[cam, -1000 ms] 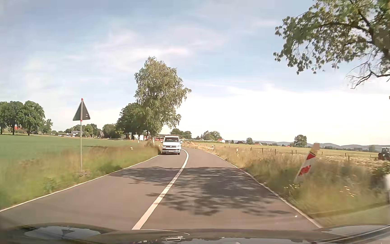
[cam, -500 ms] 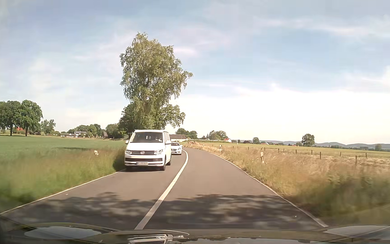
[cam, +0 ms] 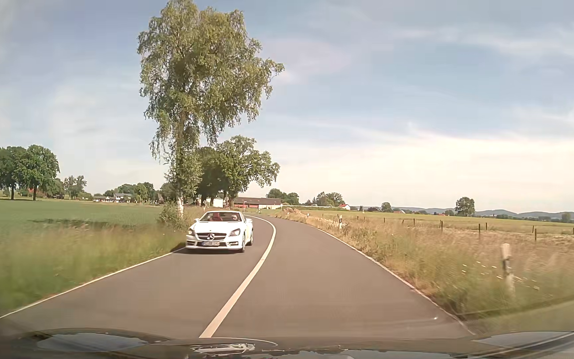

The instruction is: Follow the waypoints while adhering to traffic rules and regulations

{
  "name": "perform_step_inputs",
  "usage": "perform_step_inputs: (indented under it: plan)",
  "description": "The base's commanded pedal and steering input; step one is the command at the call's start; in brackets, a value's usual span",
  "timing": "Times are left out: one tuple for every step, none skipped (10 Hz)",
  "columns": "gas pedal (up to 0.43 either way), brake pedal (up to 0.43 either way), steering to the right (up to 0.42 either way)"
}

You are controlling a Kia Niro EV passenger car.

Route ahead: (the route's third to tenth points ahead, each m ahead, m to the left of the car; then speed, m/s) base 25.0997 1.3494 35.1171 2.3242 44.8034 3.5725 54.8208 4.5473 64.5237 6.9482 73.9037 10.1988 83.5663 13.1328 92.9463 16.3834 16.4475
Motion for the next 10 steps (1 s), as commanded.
perform_step_inputs:
  plan:
    - [0.067,0.000,-0.015]
    - [0.067,0.000,-0.016]
    - [0.067,0.000,-0.017]
    - [0.067,0.000,-0.019]
    - [0.079,0.000,-0.020]
    - [0.079,0.000,-0.022]
    - [0.079,0.000,-0.024]
    - [0.079,0.000,-0.025]
    - [0.079,0.000,-0.024]
    - [0.079,0.000,-0.022]
